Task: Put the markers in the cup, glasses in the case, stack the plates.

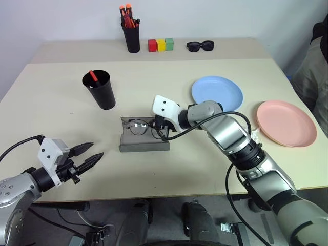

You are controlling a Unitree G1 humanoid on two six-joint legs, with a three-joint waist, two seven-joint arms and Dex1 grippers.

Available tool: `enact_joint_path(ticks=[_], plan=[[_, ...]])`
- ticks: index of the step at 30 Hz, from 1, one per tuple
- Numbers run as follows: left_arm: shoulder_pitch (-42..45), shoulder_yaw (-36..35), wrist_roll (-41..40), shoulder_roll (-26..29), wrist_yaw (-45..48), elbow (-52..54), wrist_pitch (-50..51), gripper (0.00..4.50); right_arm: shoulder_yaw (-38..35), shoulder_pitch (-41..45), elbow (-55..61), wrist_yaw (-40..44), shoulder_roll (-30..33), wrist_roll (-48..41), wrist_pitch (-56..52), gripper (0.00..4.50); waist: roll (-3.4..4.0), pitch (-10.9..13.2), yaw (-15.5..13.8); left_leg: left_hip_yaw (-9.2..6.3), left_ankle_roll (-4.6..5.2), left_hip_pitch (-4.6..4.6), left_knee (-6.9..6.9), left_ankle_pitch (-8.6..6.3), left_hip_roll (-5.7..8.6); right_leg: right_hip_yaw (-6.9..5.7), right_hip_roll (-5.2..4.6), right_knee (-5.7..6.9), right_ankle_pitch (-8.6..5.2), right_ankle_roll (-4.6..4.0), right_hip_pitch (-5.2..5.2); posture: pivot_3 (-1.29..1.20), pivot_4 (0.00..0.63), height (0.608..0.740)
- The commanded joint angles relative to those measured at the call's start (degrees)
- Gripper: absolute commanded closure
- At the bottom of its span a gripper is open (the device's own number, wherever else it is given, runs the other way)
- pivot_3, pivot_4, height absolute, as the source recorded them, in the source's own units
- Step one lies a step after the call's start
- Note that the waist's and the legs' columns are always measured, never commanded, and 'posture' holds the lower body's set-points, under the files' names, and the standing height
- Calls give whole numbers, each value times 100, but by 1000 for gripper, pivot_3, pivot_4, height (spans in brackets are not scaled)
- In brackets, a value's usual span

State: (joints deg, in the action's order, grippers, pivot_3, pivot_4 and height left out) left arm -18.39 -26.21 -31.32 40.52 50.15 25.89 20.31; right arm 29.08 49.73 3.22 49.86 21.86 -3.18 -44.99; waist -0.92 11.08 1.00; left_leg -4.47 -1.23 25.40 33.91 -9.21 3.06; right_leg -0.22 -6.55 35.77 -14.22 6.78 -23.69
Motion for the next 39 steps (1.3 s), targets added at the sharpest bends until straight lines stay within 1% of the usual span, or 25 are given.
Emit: enact_joint_path(ticks=[1, 2, 5, 7, 8, 9, 11, 12, 13, 16, 17, 18, 19, 21, 22, 25, 27, 30, 34, 37, 39], plan=[[-27, -167, -227, 56, 36, 241, 79, 2113, 35, 11, 360, -1, 37, 67, -84, 4462, 0, 0, 3, 1, 0, 0, 0, 0, 0, 1, 0, 5, 0, 0, 0, 0, 150, 740], [-16, -154, -234, 59, 25, 249, 97, 2113, 55, -13, 404, 14, 42, 70, -100, 4462, 0, 0, 3, 1, 0, 0, 0, 0, 0, 1, 0, 9, -1, 0, 0, 0, 150, 740], [47, -96, -243, 81, -16, 249, 140, 2113, 99, -42, 477, 39, 37, 94, -114, 3588, 0, 0, 4, 0, 0, 0, 0, 1, -1, 1, 1, 15, -1, 0, 0, 0, 150, 740], [116, -53, -264, 101, -61, 264, 215, 2113, 66, -20, 517, 12, 5, 74, -140, 2693, 0, 0, 3, 0, 0, 0, 0, 1, 0, 1, 1, 16, -1, 0, 1, 0, 150, 740], [152, -39, -269, 104, -84, 269, 250, 2113, 42, -11, 543, 2, -6, 58, -155, 2186, 0, 0, 3, 0, 0, 0, 1, 1, 0, 1, 1, 17, -1, 0, 1, 0, 150, 740], [220, -16, -247, 100, -123, 239, 265, 2113, 14, -6, 568, 9, -9, 32, -151, 1581, 0, 0, -1, 0, 0, 0, 1, 2, 0, 1, 1, 17, -1, 0, 0, 0, 150, 740], [319, 7, -185, 82, -189, 194, 251, 2113, -21, -13, 622, 23, 1, 2, -133, 562, 0, 0, -6, 0, 0, 0, 1, 2, 0, 1, 1, 17, -1, 0, -1, 0, 150, 740], [369, 18, -166, 73, -230, 169, 261, 2113, -34, -15, 637, 27, 6, -6, -120, 160, 0, 0, -8, 0, 0, 0, 1, 2, 0, 1, 1, 17, -1, 0, -1, 0, 150, 740], [421, 29, -168, 62, -292, 152, 306, 2113, -56, -23, 666, 33, 17, -22, -116, 160, 0, 0, -5, -1, 0, -1, 2, 2, 0, 0, 1, 17, -1, 0, -3, 0, 150, 740], [1046, 175, -433, -42, -661, -5, 706, 2113, -312, -85, 879, 183, 131, -228, 85, 160, 1, 1, -38, -3, 0, 0, 2, 3, 1, 0, 1, 23, -1, 1, -4, 0, 150, 740], [1182, 193, -470, -70, -726, -29, 775, 2633, -366, -109, 937, 220, 172, -265, 143, 82, 0, 0, -39, -4, 5, -1, 4, 8, 2, -1, 3, 25, 0, 2, -4, 0, 150, 740], [1380, 211, -573, -74, -826, -97, 962, 2937, -431, -146, 984, 245, 247, -279, 203, 82, 0, 0, -33, -5, 5, -1, 5, 8, 2, -1, 4, 26, 0, 3, -4, 0, 150, 740], [1584, 246, -646, -89, -929, -178, 1121, 3399, -489, -183, 1016, 263, 318, -293, 254, 82, -2, -1, -21, -4, 6, -2, 5, 9, 3, -1, 4, 26, 0, 3, 5, 0, 150, 740], [1939, 396, -626, -100, -1110, -321, 1329, 4456, -578, -251, 1063, 290, 433, -326, 331, 82, -2, -1, -27, -3, 8, -3, 6, 10, 11, -1, 5, 31, 6, 14, 13, 0, 150, 740], [2168, 555, -567, -109, -1191, -415, 1435, 4485, -628, -299, 1097, 307, 501, -351, 378, 82, -2, -1, -22, -5, 8, -3, 6, 11, 10, -1, 7, 32, 11, 25, 13, 0, 150, 740], [3286, 1438, -179, -271, -1387, -875, 1632, 4485, -937, -611, 1296, 432, 871, -466, 608, 82, -4, -1, -74, -2, 5, -3, 9, 16, 15, -7, 9, 34, 12, 27, 20, 0, 150, 740], [4061, 2019, 187, -364, -1595, -1379, 1982, 4485, -1131, -936, 1412, 472, 1195, -417, 989, 82, -7, -1, -157, 1, 6, -3, 18, 17, 19, -11, 12, 32, 12, 29, 32, 0, 150, 740], [5051, 2751, 661, -492, -1578, -2176, 2269, 4485, -1645, -1590, 1638, 572, 1581, -610, 1548, 82, -13, -1, -160, 15, 7, -3, 23, 18, 21, -7, 10, 31, 12, 33, 34, 0, 150, 740], [5971, 3133, 843, -814, -1365, -3064, 2469, 4485, -2251, -2448, 1887, 676, 2071, -783, 1922, 82, -14, 0, -125, 15, 8, -2, 21, 18, 19, -8, 11, 33, 9, 39, 32, 0, 150, 740], [6350, 3476, 1059, -879, -977, -3605, 2395, 4485, -2655, -2950, 2027, 643, 2265, -962, 1910, 82, -13, 1, -88, 16, 9, -4, 21, 18, 15, -8, 12, 34, 9, 40, 31, 0, 150, 740], [6466, 3632, 1079, -840, -638, -3765, 2479, 4485, -2855, -3147, 2075, 579, 2286, -1051, 1924, 82, -13, 1, -37, 16, 9, -4, 21, 18, 14, -8, 12, 34, 9, 40, 31, 0, 150, 740]])
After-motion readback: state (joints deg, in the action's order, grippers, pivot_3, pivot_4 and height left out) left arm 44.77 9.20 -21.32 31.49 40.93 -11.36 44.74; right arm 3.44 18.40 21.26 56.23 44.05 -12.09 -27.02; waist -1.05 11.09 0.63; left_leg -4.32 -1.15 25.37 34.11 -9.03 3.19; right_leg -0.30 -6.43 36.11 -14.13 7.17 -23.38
